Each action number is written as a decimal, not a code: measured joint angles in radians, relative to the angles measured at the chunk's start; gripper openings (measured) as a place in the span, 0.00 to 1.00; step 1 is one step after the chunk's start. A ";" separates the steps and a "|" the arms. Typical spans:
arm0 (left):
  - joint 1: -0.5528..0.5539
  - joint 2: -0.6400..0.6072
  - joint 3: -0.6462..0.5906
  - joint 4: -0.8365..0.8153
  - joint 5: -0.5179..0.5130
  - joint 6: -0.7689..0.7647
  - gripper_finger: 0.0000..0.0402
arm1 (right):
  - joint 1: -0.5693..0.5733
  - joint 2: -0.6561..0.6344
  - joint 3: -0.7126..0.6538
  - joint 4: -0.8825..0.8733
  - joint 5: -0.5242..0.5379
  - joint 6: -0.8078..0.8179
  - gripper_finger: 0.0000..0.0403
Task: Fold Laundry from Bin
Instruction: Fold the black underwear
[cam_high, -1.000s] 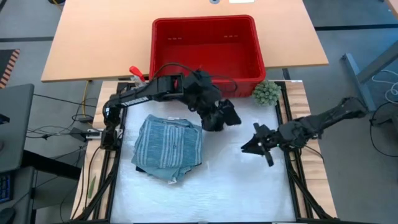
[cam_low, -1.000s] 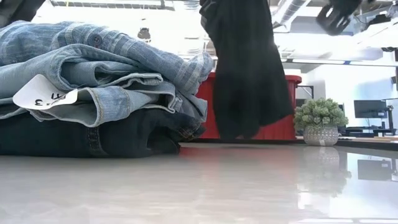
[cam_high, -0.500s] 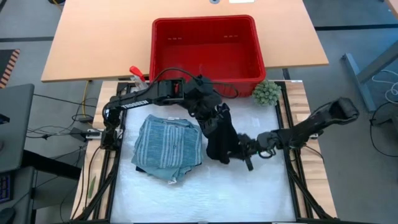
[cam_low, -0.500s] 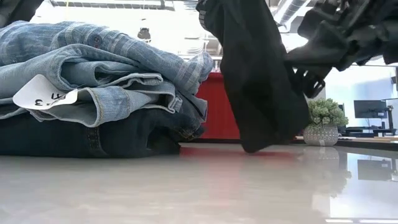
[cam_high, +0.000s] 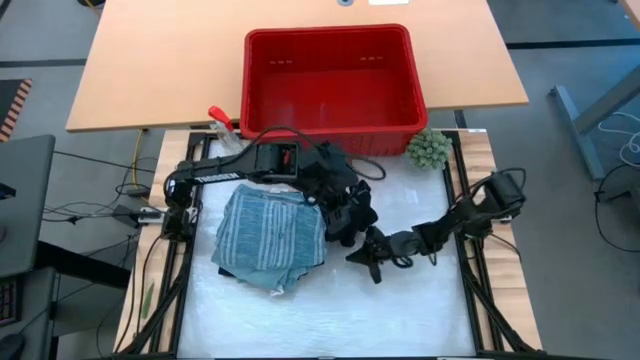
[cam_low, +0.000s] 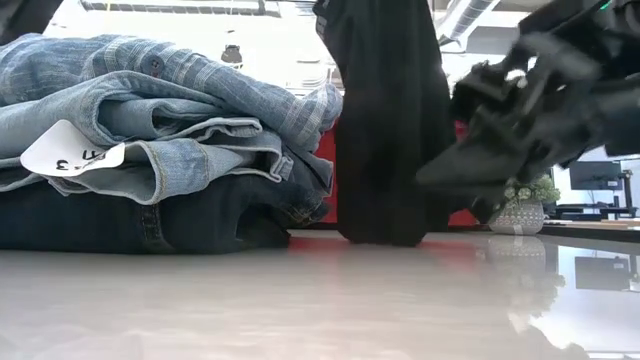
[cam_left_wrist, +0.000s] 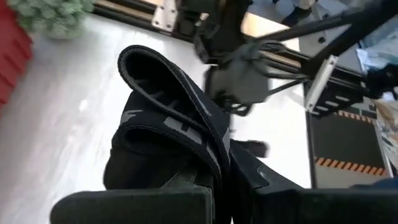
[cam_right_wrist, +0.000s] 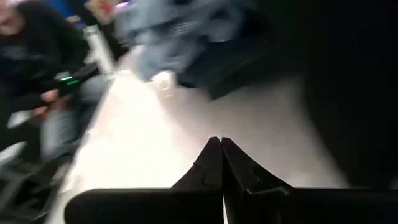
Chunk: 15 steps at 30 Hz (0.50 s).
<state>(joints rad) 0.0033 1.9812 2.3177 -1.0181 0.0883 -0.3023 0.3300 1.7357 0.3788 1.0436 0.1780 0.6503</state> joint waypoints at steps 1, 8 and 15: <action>-0.009 0.000 0.000 0.001 0.001 0.000 0.00 | -0.006 0.017 0.005 0.000 0.022 0.001 0.04; -0.089 -0.001 0.000 0.011 -0.024 -0.026 0.00 | -0.069 0.181 0.006 0.231 0.122 0.057 0.05; -0.190 -0.001 0.000 0.065 -0.049 -0.080 0.00 | -0.143 0.333 0.046 0.519 0.050 0.126 0.04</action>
<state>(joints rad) -0.1871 1.9804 2.3173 -0.9533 0.0393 -0.3823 0.1866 2.0686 0.4249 1.5625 0.2281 0.7767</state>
